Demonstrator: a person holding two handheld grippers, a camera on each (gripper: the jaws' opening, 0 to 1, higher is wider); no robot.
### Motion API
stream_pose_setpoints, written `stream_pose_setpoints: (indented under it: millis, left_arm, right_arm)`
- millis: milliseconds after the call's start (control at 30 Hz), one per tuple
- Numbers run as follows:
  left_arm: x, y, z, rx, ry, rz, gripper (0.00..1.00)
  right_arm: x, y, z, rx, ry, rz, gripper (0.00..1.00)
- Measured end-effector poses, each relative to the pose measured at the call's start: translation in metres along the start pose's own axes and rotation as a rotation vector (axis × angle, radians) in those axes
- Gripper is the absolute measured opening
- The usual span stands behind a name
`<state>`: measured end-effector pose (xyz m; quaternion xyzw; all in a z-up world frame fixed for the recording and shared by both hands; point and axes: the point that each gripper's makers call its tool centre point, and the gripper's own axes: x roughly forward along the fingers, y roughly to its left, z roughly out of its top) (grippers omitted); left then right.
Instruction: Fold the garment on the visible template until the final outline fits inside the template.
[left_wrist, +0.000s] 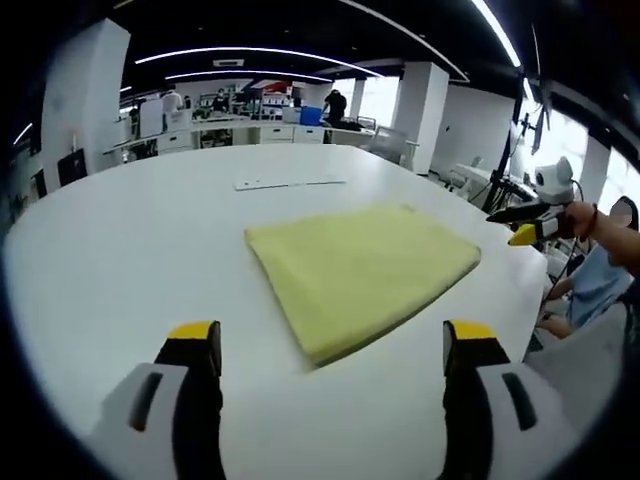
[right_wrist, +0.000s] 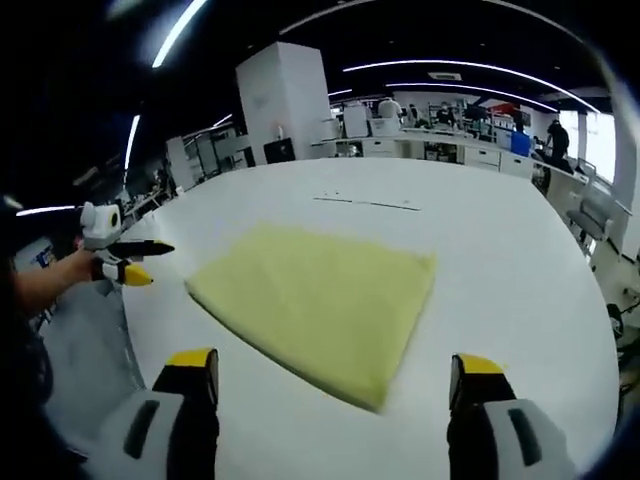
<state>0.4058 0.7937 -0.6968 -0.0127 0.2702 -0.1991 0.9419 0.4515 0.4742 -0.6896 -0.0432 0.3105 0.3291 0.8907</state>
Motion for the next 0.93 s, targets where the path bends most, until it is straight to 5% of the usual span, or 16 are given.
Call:
stream_pose_setpoints:
  millis: [267,467,667,933]
  left_arm:
    - [-0.01,-0.005,0.011,-0.06,-0.014,0.011,0.99]
    - [-0.018,-0.005,0.015,-0.021,-0.005,0.033,0.99]
    - [-0.028,0.007,0.015,0.001,-0.011,0.112,0.99]
    - [-0.034,0.012,0.005,0.001,0.028,0.138,0.99]
  right_arm:
    - [-0.01,0.008,0.012,-0.003,-0.04,-0.006,1.0]
    - [-0.016,0.012,0.018,-0.029,-0.042,-0.011,1.0]
    - [-0.017,0.017,0.022,-0.034,-0.039,0.0,1.0]
    - [-0.023,0.014,0.018,-0.075,0.001,-0.033,1.0]
